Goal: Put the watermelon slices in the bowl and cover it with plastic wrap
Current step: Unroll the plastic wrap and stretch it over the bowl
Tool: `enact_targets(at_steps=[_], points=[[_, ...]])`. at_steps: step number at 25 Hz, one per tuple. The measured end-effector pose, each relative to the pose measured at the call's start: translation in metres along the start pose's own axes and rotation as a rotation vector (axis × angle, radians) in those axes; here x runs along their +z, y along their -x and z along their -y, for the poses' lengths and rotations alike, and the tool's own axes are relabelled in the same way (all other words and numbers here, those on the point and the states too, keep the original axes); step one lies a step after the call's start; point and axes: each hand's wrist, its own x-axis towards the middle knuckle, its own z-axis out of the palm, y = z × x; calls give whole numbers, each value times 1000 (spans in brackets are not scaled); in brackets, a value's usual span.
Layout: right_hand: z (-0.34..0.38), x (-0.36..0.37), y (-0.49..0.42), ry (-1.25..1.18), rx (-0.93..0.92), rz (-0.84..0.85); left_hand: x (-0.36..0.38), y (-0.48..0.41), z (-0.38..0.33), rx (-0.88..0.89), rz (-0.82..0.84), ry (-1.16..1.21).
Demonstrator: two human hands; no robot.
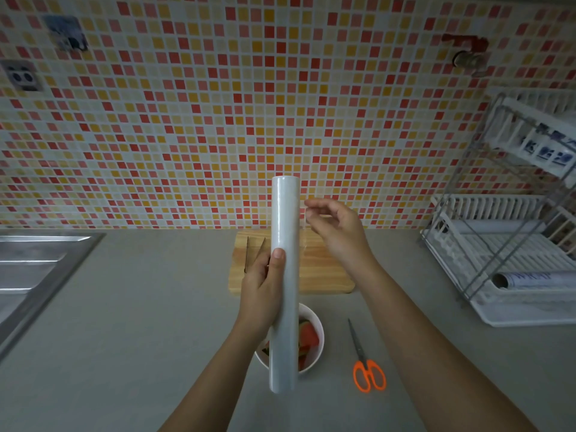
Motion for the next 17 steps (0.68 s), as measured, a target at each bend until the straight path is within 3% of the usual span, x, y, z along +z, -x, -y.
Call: enact_targets(at_steps=[4,9,17], points=[[14,1,-5,2,-133,-66,5,1,-1,22,26,6],[13,4,-2,68,-145,-140,5,4,1,16,29,-28],[30,11,0,93,-217,-298,6,5,0,159,-72,-153]])
